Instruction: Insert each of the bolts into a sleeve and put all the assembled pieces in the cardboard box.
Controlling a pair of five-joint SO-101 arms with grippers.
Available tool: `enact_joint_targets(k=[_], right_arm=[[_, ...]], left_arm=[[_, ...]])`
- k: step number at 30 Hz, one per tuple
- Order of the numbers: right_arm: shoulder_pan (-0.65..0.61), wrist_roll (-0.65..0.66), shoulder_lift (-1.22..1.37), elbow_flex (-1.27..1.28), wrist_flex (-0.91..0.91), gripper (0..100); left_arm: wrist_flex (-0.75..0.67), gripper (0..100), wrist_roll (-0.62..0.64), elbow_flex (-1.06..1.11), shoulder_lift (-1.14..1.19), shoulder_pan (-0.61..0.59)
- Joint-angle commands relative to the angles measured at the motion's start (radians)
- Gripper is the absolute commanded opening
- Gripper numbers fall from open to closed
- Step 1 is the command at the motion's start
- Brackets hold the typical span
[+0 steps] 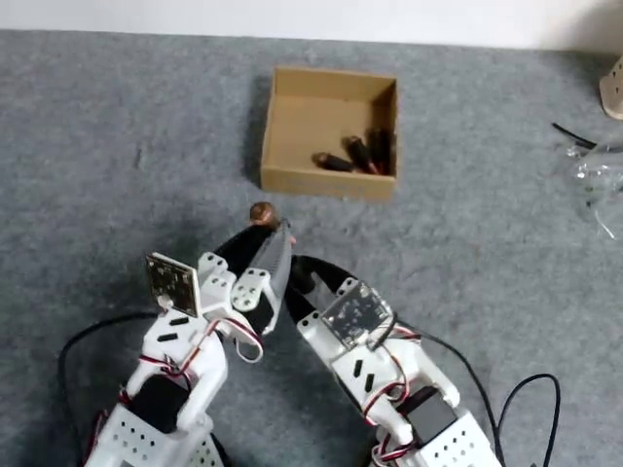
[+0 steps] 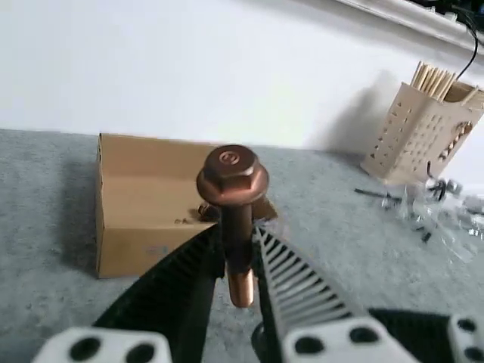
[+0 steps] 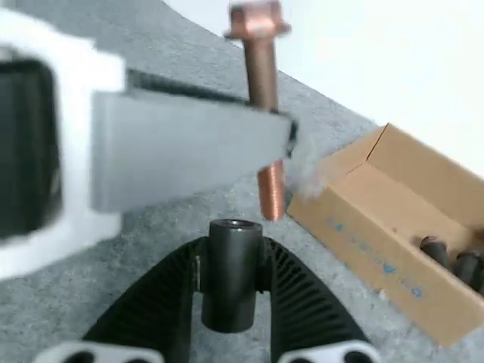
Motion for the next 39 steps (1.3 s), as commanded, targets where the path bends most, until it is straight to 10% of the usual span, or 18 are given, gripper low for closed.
enact_joint_targets(k=[1,9,39], right_arm=[[-0.002,0.048,-0.012,0.124,-0.039,0.5],[-0.002,0.049,-0.012,0.122,-0.041,0.5],[0.036,0.051,-0.012,0.122,-0.041,0.5]], left_arm=[[0.15,0,0.005,-0.119,-0.016,0.013],[0.416,0,0.006,-0.344,-0.016,-0.007],[0.269,0,0.083,-0.151,-0.01,0.122]])
